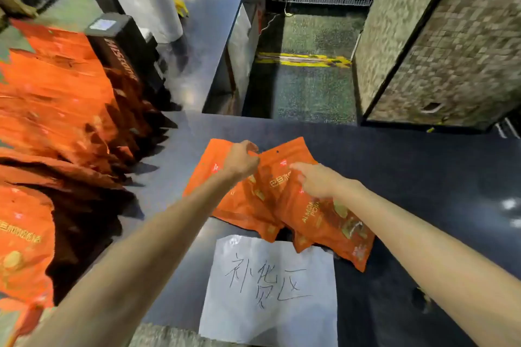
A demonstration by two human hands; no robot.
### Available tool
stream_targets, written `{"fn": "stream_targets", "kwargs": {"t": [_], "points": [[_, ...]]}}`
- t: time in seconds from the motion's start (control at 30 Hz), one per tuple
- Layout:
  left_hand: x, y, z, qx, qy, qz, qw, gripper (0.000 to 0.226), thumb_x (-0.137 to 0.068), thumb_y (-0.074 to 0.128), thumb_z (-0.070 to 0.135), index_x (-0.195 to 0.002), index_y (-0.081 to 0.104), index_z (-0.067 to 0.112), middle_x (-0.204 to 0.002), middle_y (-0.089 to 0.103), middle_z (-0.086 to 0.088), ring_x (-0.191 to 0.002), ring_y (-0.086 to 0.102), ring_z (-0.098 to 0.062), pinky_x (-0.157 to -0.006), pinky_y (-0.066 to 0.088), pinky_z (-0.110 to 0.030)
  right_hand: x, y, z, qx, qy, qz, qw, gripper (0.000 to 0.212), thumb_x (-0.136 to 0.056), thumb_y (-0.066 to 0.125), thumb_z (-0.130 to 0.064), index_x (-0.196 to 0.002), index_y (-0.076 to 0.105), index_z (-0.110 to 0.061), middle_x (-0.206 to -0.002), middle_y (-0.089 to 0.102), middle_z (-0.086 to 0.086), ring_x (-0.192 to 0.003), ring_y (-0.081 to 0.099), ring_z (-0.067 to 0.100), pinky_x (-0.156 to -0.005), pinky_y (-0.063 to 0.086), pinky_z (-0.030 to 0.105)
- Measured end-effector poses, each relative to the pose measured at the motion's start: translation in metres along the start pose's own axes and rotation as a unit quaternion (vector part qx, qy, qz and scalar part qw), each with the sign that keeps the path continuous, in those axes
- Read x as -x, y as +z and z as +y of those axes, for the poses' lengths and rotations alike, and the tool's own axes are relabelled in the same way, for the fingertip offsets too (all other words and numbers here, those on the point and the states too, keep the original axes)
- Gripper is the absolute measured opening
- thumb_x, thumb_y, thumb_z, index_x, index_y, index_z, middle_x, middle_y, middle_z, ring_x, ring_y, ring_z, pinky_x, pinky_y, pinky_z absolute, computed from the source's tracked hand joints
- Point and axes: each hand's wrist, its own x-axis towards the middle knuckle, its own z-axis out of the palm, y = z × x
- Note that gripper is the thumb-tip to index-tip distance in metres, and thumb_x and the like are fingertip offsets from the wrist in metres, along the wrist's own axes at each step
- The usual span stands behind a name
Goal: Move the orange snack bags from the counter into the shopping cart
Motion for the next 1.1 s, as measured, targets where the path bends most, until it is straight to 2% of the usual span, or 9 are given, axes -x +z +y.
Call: {"fn": "stream_targets", "kwargs": {"t": [0.1,0.17,0.27,0.4,0.53,0.67,0.8,0.97,1.1], "points": [[-0.013,0.001,-0.004,-0.009,-0.030,-0.015,0.999,0.041,-0.084,0.053,0.006,-0.125,0.054,0.007,-0.127,0.058,-0.010,-0.114,0.055,-0.026,-0.083,0.040,-0.023,-0.022,0.007,-0.003,0.104,-0.007,-0.008,0.995,0.040,-0.100,0.030,-0.029,-0.139,0.038,-0.038,-0.127,0.058,0.010,-0.103,0.061,0.033,-0.083,0.052,0.042],[-0.022,0.007,-0.011,0.026,-0.056,-0.052,0.997,0.045,-0.085,0.052,0.003,-0.130,0.048,0.005,-0.127,0.056,-0.013,-0.113,0.055,-0.029,-0.085,0.044,-0.028,-0.034,0.014,-0.004,0.146,0.000,-0.026,0.989,0.035,-0.100,0.027,-0.039,-0.129,0.047,-0.035,-0.130,0.057,0.009,-0.112,0.056,0.035,-0.087,0.048,0.042],[-0.028,0.012,-0.021,0.105,-0.093,-0.102,0.985,0.041,-0.087,0.053,0.001,-0.127,0.046,0.006,-0.117,0.058,-0.017,-0.089,0.061,-0.031,-0.076,0.054,-0.039,-0.046,0.020,-0.005,0.184,-0.008,-0.038,0.982,0.033,-0.100,0.030,-0.036,-0.107,0.058,-0.021,-0.118,0.062,0.009,-0.105,0.058,0.032,-0.076,0.045,0.037],[-0.030,0.014,-0.026,0.136,-0.090,-0.092,0.982,0.019,-0.090,0.053,0.001,-0.107,0.058,0.009,-0.082,0.056,-0.010,-0.058,0.053,-0.018,-0.048,0.050,-0.020,-0.053,0.024,-0.011,0.197,-0.011,-0.018,0.980,0.027,-0.095,0.043,-0.030,-0.084,0.061,-0.012,-0.101,0.066,0.012,-0.093,0.062,0.032,-0.066,0.042,0.032],[-0.027,0.019,-0.034,0.123,-0.078,-0.082,0.986,0.009,-0.090,0.054,0.005,-0.081,0.055,0.006,-0.076,0.050,-0.011,-0.067,0.055,-0.023,-0.065,0.056,-0.037,-0.053,0.024,-0.013,0.179,0.039,-0.008,0.983,0.031,-0.089,0.055,-0.020,-0.061,0.043,-0.011,-0.078,0.057,0.008,-0.075,0.057,0.027,-0.048,0.032,0.027],[-0.019,0.022,-0.036,0.140,-0.084,-0.077,0.983,0.021,-0.093,0.052,0.010,-0.072,0.048,0.008,-0.073,0.050,-0.010,-0.070,0.056,-0.025,-0.071,0.059,-0.045,-0.042,0.020,-0.013,0.163,0.073,0.009,0.984,0.010,-0.086,0.055,-0.008,-0.076,0.053,-0.009,-0.098,0.064,0.013,-0.088,0.062,0.031,-0.060,0.039,0.030],[-0.003,0.016,-0.022,0.159,-0.078,-0.097,0.979,0.013,-0.095,0.050,0.012,-0.084,0.051,0.006,-0.085,0.054,-0.014,-0.078,0.058,-0.028,-0.076,0.058,-0.043,-0.023,0.016,-0.005,0.129,0.104,0.040,0.985,0.021,-0.083,0.055,-0.005,-0.071,0.041,-0.014,-0.104,0.063,0.015,-0.092,0.062,0.033,-0.061,0.040,0.033],[0.027,0.005,0.000,0.162,-0.036,-0.105,0.981,0.016,-0.095,0.049,0.012,-0.098,0.056,-0.002,-0.101,0.061,-0.021,-0.093,0.064,-0.034,-0.075,0.059,-0.043,0.020,0.002,-0.006,0.047,0.144,0.108,0.982,0.031,-0.079,0.066,-0.006,-0.106,0.049,-0.008,-0.112,0.057,0.017,-0.105,0.057,0.037,-0.074,0.046,0.036],[0.060,0.000,0.018,0.161,0.000,-0.101,0.982,0.011,-0.096,0.049,0.013,-0.094,0.053,0.003,-0.100,0.060,-0.018,-0.093,0.064,-0.030,-0.078,0.058,-0.044,0.057,-0.005,-0.006,0.019,0.141,0.166,0.976,0.040,-0.079,0.065,-0.009,-0.115,0.047,-0.006,-0.117,0.055,0.018,-0.109,0.055,0.040,-0.082,0.047,0.039]]}}
